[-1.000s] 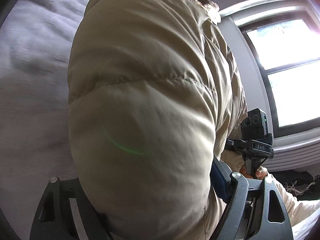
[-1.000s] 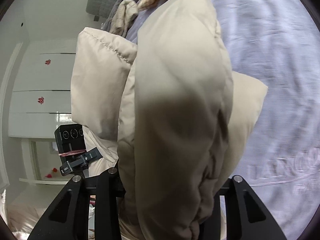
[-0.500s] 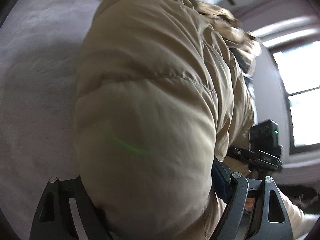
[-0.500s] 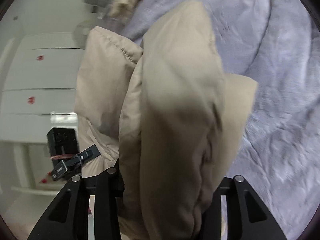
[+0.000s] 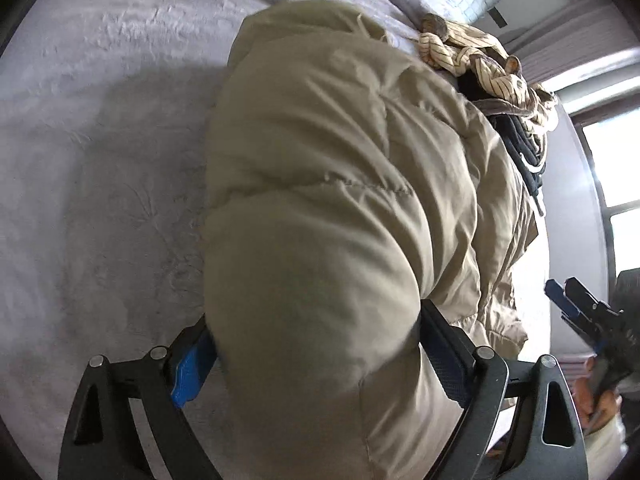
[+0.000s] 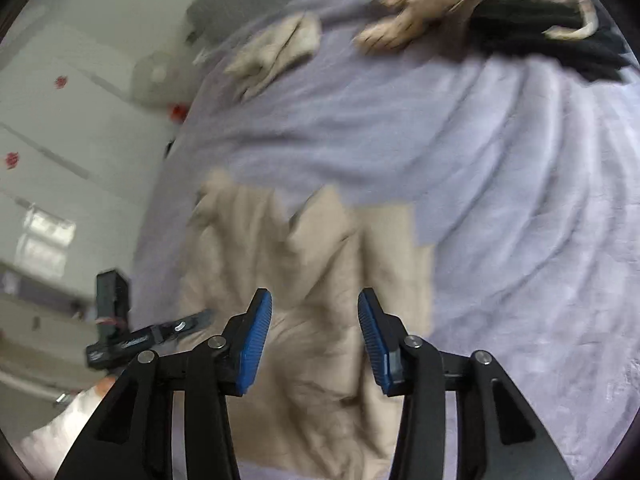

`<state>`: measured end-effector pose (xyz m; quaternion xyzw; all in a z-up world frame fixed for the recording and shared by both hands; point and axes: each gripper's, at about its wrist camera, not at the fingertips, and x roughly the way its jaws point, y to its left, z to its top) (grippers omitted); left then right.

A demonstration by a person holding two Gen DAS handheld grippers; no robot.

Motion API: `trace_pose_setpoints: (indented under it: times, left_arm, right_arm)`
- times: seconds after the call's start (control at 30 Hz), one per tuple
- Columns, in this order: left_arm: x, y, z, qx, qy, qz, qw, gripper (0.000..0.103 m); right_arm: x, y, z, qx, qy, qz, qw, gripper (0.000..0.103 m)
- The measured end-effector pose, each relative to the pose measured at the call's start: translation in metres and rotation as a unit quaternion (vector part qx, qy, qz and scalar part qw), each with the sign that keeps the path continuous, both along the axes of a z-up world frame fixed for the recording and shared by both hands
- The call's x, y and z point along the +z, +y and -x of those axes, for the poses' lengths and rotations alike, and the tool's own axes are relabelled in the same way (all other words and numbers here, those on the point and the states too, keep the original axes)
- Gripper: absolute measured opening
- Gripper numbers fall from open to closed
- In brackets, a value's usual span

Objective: Fold large clothes

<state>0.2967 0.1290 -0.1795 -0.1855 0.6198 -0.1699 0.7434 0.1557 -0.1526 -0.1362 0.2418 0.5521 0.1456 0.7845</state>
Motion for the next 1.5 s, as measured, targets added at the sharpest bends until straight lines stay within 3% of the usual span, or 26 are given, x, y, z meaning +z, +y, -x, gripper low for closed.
trace_pose_setpoints:
  times: [0.03,0.13,0.27,0.33,0.43,0.63,0.77,0.87,0.97,1.07,1.17,1.5]
  left_arm:
    - [0.003,-0.004,-0.001,0.0,-0.005,-0.011,0.9999,0.092]
    - [0.019,0.0,0.003,0.004,-0.023,-0.04,0.9989,0.092]
    - [0.047,0.011,0.037,-0.004,-0.066,-0.06,0.996,0.092]
    - [0.048,0.01,0.061,-0.019,-0.071,-0.07,0.9949,0.092]
    - [0.034,0.011,0.095,-0.05,-0.069,-0.106,0.9907,0.092]
    - [0.016,0.031,0.123,-0.055,-0.063,-0.12,0.9893,0.093]
    - [0.028,0.037,0.125,-0.056,-0.071,-0.13,0.9873,0.093]
    - [0.035,0.037,0.13,-0.055,-0.072,-0.141,0.9858,0.093]
    - [0.042,0.036,0.137,-0.054,-0.074,-0.15,0.9844,0.093]
    - [0.045,0.037,0.143,-0.05,-0.067,-0.156,0.9843,0.093]
    - [0.048,0.039,0.149,-0.044,-0.06,-0.157,0.9847,0.093]
    - [0.057,0.049,0.171,-0.034,-0.056,-0.163,0.9844,0.093]
  right_arm:
    - [-0.014,0.008,-0.006,0.011,0.039,0.015,0.999,0.049]
    - [-0.05,0.008,0.002,0.003,0.113,0.047,0.993,0.011]
    - [-0.085,-0.016,0.036,-0.021,0.15,0.055,0.987,0.007]
    - [-0.102,-0.018,0.05,-0.021,0.176,0.059,0.982,0.0]
    - [-0.111,-0.021,0.07,-0.029,0.18,0.043,0.982,0.0]
    - [-0.084,-0.022,0.111,-0.003,0.15,0.069,0.986,0.0]
    - [-0.043,-0.017,0.147,-0.039,0.084,0.091,0.992,0.0]
    - [-0.019,-0.008,0.162,-0.016,0.046,0.088,0.995,0.0]
    - [-0.028,0.009,0.166,0.021,0.075,0.113,0.991,0.0]
    - [-0.053,0.016,0.157,0.014,0.127,0.098,0.987,0.0]
    - [-0.064,0.018,0.163,0.01,0.15,0.095,0.984,0.0]
    - [-0.027,0.039,0.184,0.016,0.124,0.128,0.984,0.003]
